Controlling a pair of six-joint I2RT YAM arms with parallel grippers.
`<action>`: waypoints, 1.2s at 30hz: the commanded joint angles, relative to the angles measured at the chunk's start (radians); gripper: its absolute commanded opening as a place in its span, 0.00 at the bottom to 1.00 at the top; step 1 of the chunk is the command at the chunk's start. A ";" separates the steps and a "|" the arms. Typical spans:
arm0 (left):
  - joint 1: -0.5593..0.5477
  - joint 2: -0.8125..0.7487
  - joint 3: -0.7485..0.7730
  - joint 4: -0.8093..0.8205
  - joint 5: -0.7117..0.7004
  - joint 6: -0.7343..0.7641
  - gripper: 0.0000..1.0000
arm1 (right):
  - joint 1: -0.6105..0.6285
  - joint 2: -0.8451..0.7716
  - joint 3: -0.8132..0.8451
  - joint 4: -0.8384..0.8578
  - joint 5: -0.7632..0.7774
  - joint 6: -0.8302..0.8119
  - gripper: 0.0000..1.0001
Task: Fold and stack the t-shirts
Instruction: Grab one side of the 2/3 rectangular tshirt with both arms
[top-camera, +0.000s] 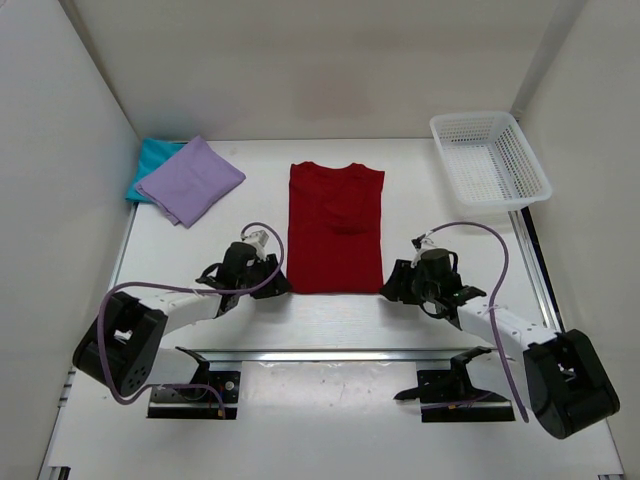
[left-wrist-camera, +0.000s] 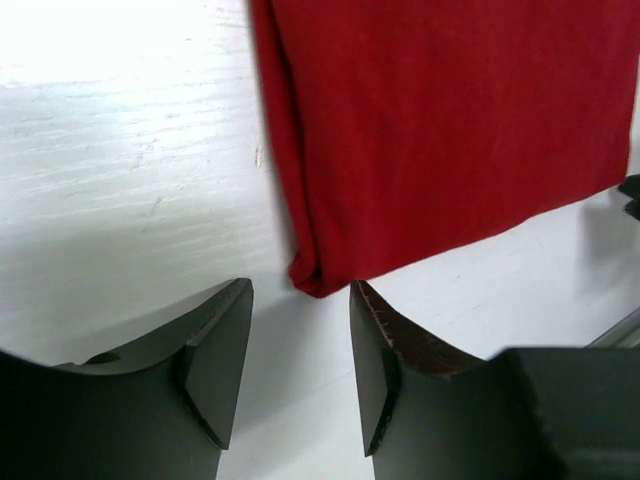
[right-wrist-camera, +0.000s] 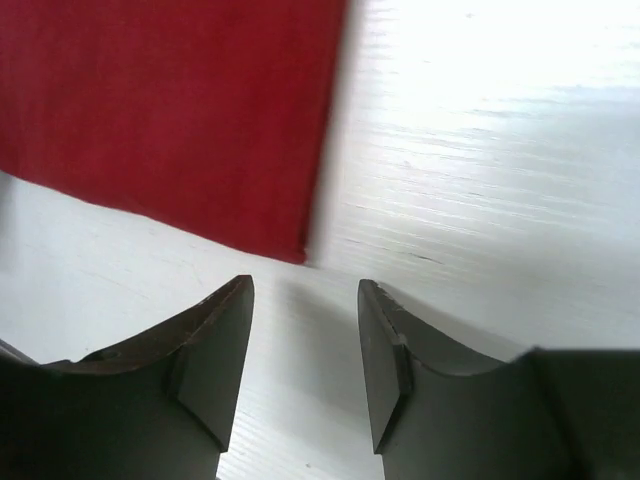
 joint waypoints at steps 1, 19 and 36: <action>-0.005 0.032 0.007 -0.001 -0.018 0.020 0.53 | -0.022 0.020 -0.010 0.071 -0.071 0.020 0.45; -0.033 0.082 0.027 0.034 0.009 -0.043 0.00 | 0.014 0.178 0.024 0.212 -0.096 0.063 0.00; -0.145 -0.667 -0.135 -0.539 0.064 -0.132 0.00 | 0.521 -0.551 -0.105 -0.366 0.231 0.403 0.00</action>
